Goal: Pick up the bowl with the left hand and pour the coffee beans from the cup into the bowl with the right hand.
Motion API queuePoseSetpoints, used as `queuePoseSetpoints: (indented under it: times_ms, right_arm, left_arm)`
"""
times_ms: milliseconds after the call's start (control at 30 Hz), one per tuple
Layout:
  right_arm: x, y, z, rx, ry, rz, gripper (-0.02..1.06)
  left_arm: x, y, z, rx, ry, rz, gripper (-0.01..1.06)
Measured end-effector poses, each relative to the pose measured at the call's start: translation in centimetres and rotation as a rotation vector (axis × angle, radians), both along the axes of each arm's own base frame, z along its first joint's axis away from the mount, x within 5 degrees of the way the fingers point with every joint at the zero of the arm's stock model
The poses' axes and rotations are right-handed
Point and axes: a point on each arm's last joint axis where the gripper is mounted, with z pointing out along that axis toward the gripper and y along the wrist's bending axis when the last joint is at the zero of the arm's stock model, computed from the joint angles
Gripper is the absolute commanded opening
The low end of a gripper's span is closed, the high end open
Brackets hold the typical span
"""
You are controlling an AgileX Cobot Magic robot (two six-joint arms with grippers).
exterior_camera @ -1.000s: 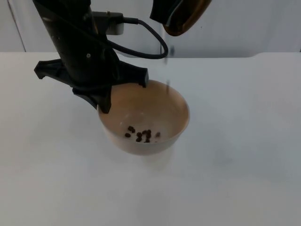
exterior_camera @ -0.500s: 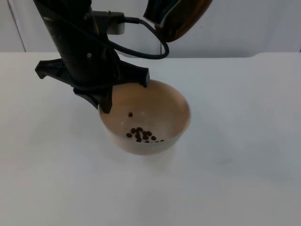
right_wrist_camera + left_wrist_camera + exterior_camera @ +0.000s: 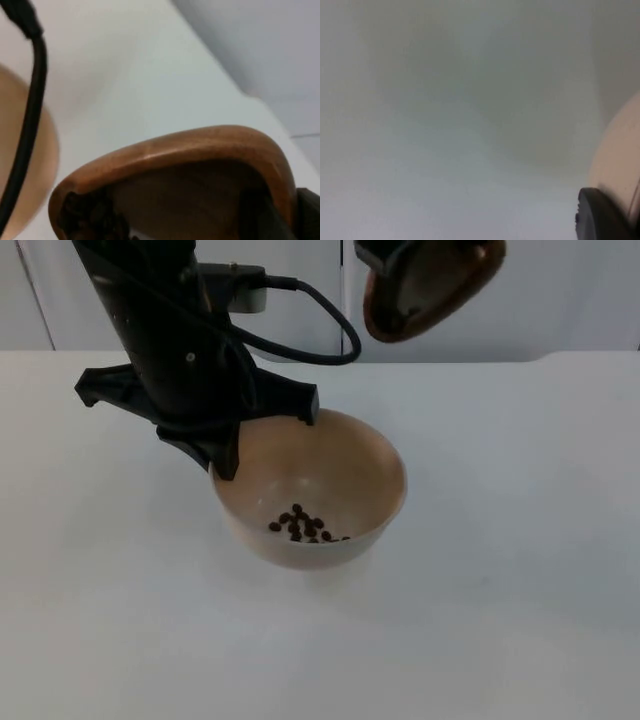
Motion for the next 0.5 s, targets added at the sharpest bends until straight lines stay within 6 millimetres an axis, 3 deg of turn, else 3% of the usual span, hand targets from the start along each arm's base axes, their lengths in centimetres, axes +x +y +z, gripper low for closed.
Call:
queuePoseSetpoints:
  times_ms: [500]
  right_arm:
    - [1.8,-3.5,0.7,0.211,0.184,-0.065,0.0]
  left_arm:
    - [0.0,0.0,0.0,0.0,0.0,0.0,0.0]
